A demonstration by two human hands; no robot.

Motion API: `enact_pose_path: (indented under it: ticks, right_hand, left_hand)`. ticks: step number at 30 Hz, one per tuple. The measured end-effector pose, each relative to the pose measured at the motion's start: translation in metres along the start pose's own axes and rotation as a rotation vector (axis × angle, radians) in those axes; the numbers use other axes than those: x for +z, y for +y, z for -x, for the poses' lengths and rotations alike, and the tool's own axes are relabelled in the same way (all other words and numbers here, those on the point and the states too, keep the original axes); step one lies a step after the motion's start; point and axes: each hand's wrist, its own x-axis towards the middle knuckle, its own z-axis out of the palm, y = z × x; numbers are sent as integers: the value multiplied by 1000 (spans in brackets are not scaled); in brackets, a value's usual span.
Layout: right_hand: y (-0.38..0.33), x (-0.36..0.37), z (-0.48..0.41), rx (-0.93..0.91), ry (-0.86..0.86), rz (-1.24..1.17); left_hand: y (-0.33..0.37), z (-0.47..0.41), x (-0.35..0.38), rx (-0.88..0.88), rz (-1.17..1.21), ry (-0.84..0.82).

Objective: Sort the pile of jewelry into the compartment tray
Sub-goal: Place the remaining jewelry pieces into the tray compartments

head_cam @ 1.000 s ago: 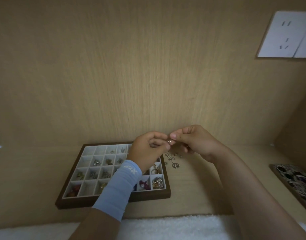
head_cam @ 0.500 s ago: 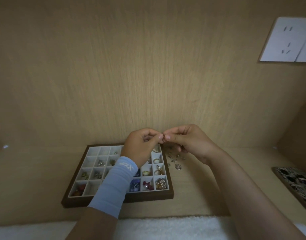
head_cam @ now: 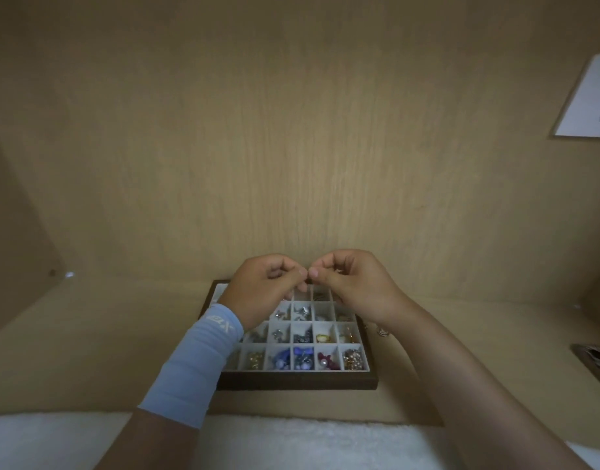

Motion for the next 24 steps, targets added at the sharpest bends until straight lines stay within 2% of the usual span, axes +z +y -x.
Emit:
enact_pose_path:
  ticks: [5, 9, 13, 18, 24]
  right_hand:
    - [-5, 34, -23, -12, -18, 107]
    - [-3, 59, -42, -46, -91, 521]
    - [0, 80, -56, -58, -184, 754]
    - [2, 98, -68, -71, -230, 848]
    - [4, 103, -70, -47, -251, 840]
  left_hand:
    - [-19, -2, -32, -1, -64, 106]
    - [-52, -8, -56, -38, -274, 221]
    - [-83, -6, -68, -68, -548, 200]
    - [-89, -7, -70, -73, -545, 191]
    - [-89, -5, -69, -70, -582, 248]
